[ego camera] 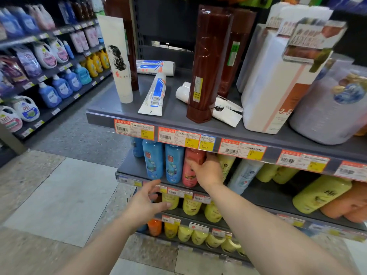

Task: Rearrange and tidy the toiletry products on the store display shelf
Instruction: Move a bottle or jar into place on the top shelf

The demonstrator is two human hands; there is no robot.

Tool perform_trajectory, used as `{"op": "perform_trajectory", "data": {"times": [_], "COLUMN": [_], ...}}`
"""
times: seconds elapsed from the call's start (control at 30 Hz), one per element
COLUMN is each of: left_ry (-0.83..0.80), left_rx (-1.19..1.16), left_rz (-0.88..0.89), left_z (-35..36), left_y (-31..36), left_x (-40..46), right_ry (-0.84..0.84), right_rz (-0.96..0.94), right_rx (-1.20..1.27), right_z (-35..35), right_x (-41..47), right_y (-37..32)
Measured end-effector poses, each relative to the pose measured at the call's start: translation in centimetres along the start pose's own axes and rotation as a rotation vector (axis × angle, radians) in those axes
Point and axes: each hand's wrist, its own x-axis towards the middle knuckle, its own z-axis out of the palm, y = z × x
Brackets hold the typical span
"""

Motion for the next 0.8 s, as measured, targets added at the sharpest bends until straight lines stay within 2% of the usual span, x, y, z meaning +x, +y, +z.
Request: {"op": "perform_trajectory", "data": {"times": [0.17,0.37,0.53,0.63,0.7,0.8], "left_ry": [0.101,0.134,0.255,0.355,0.383,0.352], "left_rx": [-0.045,-0.046,0.007,0.017,0.022,0.037], "left_rz": [0.02,0.115,0.132,0.128,0.136,0.142], "left_z": [-0.8,-1.6,-2.6,-3.1,-3.2,-3.0], "left_y": [0.9,2.0,0.6,0.0,-0.4,-1.1], "left_x": [1.2,3.5,5.5,6.9,8.0,9.6], "right_ry": [-0.04,-0.074,-0.026,0.055,0.104,-0.004], "right_rz": [0.009,0.014,-0.033,-0.002,-0.001,-0.015], "right_rx": [-0.032,-0.143,-0.008,0.263,0.357,0.385], "right_z": [-0.3,0.1,0.7,1.6,2.6,4.3], "right_x": [0.5,0.7,-0.2,-2.3,-4.2,-5.5], "right_y": [-0.2,0.6,2.0,2.7,3.1,3.4]}}
